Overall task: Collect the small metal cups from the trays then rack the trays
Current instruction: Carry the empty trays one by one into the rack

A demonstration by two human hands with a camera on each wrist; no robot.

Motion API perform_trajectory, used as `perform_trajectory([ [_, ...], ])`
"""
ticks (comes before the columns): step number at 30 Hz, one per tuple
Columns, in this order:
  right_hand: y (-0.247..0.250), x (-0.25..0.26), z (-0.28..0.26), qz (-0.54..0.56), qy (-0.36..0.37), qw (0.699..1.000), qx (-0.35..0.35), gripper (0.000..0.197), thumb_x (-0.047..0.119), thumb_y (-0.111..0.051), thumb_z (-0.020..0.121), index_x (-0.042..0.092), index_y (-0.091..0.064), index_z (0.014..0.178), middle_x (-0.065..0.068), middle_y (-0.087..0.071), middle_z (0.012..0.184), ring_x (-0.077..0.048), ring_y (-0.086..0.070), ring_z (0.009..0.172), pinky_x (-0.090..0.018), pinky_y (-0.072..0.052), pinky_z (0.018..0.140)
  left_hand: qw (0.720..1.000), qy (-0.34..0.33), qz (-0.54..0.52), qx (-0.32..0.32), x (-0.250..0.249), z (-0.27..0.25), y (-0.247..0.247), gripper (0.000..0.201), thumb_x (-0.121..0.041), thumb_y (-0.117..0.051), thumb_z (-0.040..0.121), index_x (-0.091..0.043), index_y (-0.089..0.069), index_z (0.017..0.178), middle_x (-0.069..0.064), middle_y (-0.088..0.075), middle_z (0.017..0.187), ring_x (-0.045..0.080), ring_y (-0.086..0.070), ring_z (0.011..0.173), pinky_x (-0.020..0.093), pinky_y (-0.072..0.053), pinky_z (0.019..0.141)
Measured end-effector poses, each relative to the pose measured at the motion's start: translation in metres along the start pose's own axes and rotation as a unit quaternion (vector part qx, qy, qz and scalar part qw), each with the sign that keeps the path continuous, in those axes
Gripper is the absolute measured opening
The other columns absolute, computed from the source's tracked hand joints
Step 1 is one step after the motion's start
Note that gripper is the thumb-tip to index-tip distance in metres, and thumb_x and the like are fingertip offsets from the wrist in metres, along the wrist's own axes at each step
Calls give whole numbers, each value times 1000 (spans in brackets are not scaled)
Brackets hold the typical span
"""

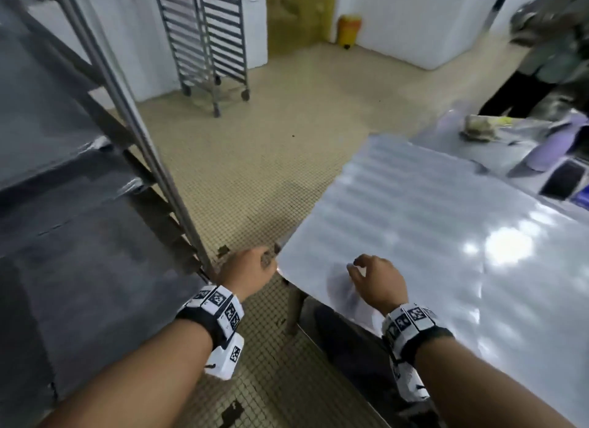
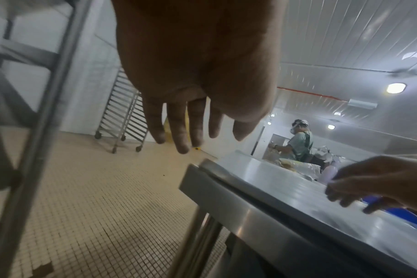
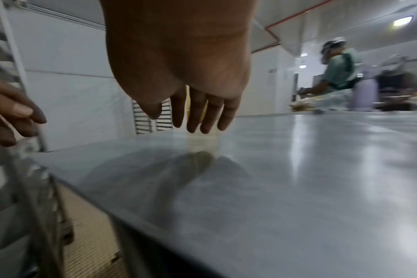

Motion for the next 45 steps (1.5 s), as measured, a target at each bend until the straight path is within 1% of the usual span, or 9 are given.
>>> perform_trajectory([
  [3, 13, -79, -20, -3, -84, 996, 5, 40, 47, -52, 93, 22, -67, 120, -6, -65, 123, -29, -59, 114, -39, -51, 91, 998, 18, 10, 53, -32, 21, -32, 55, -48, -54, 92, -22, -53, 140, 9, -56, 138, 33, -53, 124, 44, -47, 102],
  [7, 27, -149, -49, 3, -199, 980, -3, 49, 51, -55, 89, 25, -58, 130, -8, -54, 136, -32, -49, 125, -43, -46, 100, 994, 36, 52, 85, -45, 45, -52, 67, -50, -56, 93, -16, -42, 149, 14, -46, 150, 35, -47, 133, 44, -42, 110],
  [14, 33, -179, -64, 29, -327, 942, -71, 80, 68, -70, 72, 24, -50, 136, -9, -47, 139, -34, -41, 132, -47, -40, 103, 990, 42, 55, 122, -44, 73, -61, 65, -47, -62, 83, -20, -49, 141, 11, -58, 130, 32, -59, 112, 44, -52, 97],
  [19, 22, -202, -71, 96, -443, 883, -118, 91, 72, -72, 64, 15, -48, 130, -17, -49, 134, -41, -41, 128, -55, -42, 100, 989, 18, -10, 146, -42, 106, -71, 57, -49, -63, 75, -24, -58, 126, 1, -69, 118, 25, -66, 100, 42, -57, 90],
  [25, 16, -219, -73, 207, -447, 857, -149, 88, 56, -82, 63, 8, -48, 128, -19, -53, 123, -41, -57, 112, -49, -52, 91, 986, 4, -34, 161, -49, 139, -74, 49, -54, -65, 71, -26, -60, 112, -5, -71, 106, 23, -68, 93, 39, -57, 87],
  [30, 26, -214, -86, 207, -427, 873, -113, 53, 52, -82, 70, 15, -56, 97, -1, -64, 98, -25, -60, 93, -36, -48, 79, 983, 6, -116, 141, -47, 143, -76, 41, -47, -82, 75, -26, -60, 103, -8, -68, 98, 21, -66, 89, 35, -53, 80],
  [35, 39, -204, -99, 205, -404, 883, -121, 67, 56, -80, 74, 17, -58, 124, -3, -65, 111, -24, -60, 97, -31, -43, 81, 969, 10, -212, 125, -41, 139, -69, 54, -40, -86, 75, -22, -53, 114, -12, -64, 95, 12, -65, 87, 31, -52, 69],
  [42, 52, -225, -122, 210, -396, 869, -209, 60, 67, -73, 65, 26, -68, 108, 2, -74, 98, -17, -68, 86, -35, -56, 80, 964, -5, -245, 106, -68, 120, -69, 69, -42, -91, 67, -17, -55, 120, -7, -69, 101, 13, -68, 88, 32, -56, 70],
  [45, 66, -239, -138, 213, -392, 866, -226, 65, 64, -75, 69, 21, -67, 117, 0, -72, 112, -21, -67, 98, -34, -53, 86, 964, -27, -249, 94, -93, 110, -75, 66, -43, -92, 65, -18, -59, 117, -5, -70, 103, 16, -69, 91, 37, -59, 77],
])
Point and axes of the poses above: each hand's wrist, its own z-axis towards the middle knuckle, its own y-axis out of the back of the hand, x = y × z, the point moved 7 cm from there along z, towards the middle knuckle
